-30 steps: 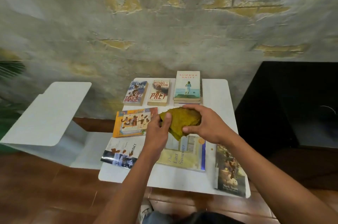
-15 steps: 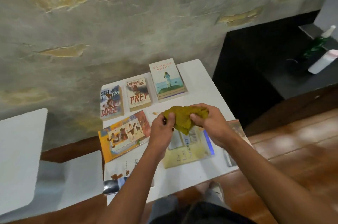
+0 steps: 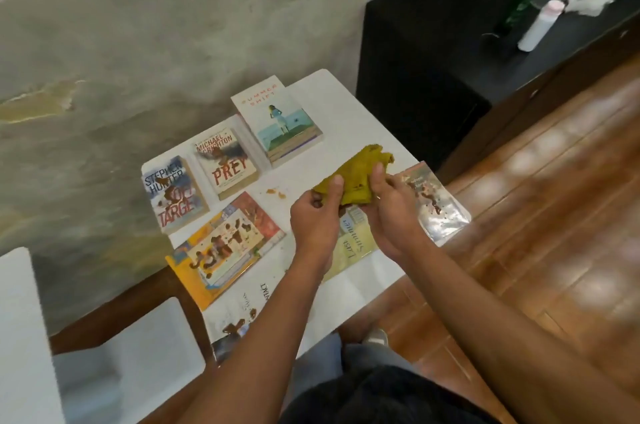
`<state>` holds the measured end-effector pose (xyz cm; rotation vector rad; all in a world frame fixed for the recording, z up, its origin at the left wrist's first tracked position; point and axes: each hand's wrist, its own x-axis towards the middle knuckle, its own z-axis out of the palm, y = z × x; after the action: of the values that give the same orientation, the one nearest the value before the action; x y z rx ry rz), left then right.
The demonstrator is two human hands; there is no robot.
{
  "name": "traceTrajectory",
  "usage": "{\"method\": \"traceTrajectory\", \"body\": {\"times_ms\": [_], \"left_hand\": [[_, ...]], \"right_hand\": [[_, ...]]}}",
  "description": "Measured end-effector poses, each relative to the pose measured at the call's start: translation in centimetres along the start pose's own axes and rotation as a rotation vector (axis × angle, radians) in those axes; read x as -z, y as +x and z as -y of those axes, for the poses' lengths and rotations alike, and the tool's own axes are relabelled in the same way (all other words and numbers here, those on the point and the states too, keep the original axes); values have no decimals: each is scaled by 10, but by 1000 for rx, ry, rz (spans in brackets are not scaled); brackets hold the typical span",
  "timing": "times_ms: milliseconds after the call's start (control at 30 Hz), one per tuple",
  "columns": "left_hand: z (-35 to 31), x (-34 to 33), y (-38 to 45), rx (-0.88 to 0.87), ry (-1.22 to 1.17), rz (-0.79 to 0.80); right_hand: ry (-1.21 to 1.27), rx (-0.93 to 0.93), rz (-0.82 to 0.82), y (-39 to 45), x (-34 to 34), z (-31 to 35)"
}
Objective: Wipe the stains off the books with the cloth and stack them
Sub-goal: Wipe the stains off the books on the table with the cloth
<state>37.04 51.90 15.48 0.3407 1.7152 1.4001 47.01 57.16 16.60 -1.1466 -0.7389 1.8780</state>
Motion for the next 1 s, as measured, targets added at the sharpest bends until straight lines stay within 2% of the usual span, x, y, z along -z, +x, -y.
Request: {"method": "traceTrajectory", "body": {"times_ms": [100,200,267,400,533,733,867,1000], "left_hand": [[9,-11,-12,18,38,-89],[22,-8,-21,85,107,26],[30,-1,-21,117,245,122],[46,32,-7,-54,650,108],[59,70,23,-231,1074,215],[69,84,47,-342,1428,380],[77,85,55,-393,1473,437],[84,88,59,-424,1527,470]], "right_hand": [[-196,75,-3,-9,7,-6],[-295,153,-50,-12,25,-10],[-352,172,-50,-10,40,-7],[-785,263,-147,0,74,0],[-1187,274,-145,27,102,-9],[-1365,232,-157,54,95,-34],[-1409,188,-221,64,85,-47],[-1485,224,-267,56,87,-53]]}}
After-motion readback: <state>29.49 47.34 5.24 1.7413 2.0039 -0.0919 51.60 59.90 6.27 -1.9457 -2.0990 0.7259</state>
